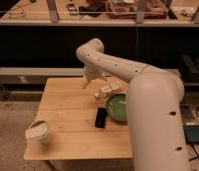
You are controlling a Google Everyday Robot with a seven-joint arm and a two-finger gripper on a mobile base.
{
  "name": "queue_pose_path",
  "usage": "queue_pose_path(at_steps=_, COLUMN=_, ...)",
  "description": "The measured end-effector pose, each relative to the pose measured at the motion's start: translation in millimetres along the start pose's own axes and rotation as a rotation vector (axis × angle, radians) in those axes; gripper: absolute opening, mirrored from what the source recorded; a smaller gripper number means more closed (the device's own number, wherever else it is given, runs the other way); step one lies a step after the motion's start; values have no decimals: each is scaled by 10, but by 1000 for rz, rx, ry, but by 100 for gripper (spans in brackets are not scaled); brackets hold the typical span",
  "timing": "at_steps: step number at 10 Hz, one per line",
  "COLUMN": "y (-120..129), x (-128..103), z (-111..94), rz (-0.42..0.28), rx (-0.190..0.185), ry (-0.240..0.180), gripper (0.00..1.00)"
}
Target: Move the arm in a circular motion
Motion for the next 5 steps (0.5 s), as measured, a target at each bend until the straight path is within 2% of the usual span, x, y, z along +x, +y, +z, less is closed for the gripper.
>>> queue_pose_path(at_steps=2, y=684, x=-309, z=-75, rz=198, rx=-22, ry=-21, gripper=80)
queue_pose_path(at_steps=3, y=925, x=-504, z=-142, rz=272, rx=-27, ry=-37, gripper=80)
queue_pose_path(at_steps=4, y=1212, x=-850, z=-288, rz=361, rx=-44, ry=-68, gripper=80)
queue_pose_path(at_steps=5, y=1312, x=-1126, z=-442, rz=400, rx=-64, ry=-94, gripper=80)
